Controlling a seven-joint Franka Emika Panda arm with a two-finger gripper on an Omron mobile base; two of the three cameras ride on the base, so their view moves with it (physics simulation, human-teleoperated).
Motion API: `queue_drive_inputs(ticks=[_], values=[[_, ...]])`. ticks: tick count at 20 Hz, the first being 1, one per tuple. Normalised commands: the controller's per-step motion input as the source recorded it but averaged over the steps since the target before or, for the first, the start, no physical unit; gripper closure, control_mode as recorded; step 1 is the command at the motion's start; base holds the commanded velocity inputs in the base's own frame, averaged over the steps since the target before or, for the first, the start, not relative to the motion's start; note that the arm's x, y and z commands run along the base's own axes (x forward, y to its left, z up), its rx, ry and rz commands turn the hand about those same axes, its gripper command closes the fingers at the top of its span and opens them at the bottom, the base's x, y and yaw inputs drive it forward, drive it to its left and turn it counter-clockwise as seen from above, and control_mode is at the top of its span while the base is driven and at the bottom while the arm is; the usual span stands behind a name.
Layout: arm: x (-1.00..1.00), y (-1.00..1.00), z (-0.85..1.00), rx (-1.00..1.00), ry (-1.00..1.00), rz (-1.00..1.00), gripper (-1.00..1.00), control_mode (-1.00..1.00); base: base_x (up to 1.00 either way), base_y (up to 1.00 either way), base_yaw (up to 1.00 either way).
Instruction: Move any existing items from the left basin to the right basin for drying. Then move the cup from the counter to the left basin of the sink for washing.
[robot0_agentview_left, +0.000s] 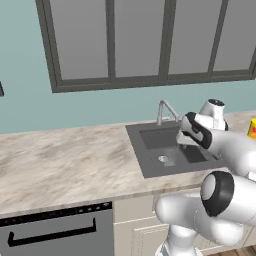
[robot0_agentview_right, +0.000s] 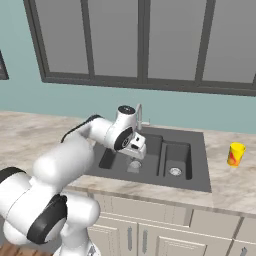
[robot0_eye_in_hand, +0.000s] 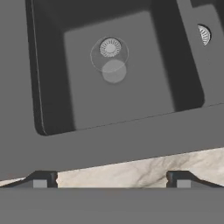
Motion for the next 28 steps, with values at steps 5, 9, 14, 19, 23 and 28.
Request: queue_drive_inputs(ticks=[5,9,14,19,23,28], values=[[0.48,-0.03,-0.73,0.00,0.01,0.00,-1.00,-1.00,0.00,0.00,0.00],[0.41,-0.03,-0.44,0.00,0.00,0.00,-1.00,-1.00,0.00,0.00,0.00],[0.49,-0.04,-0.08,0.00,0.00,0.00,-1.00,-1.00,0.00,0.00,0.00],[0.36,-0.01,-0.25,0.00,0.00,0.00,-1.00,-1.00,0.00,0.00,0.00],[0.18,-0.11,-0.42,0.00,0.00,0.00,-1.00,-1.00,0.00,0.00,0.00],[0.19,-0.03,-0.36,0.00,0.00,0.00,-1.00,-1.00,0.00,0.00,0.00]])
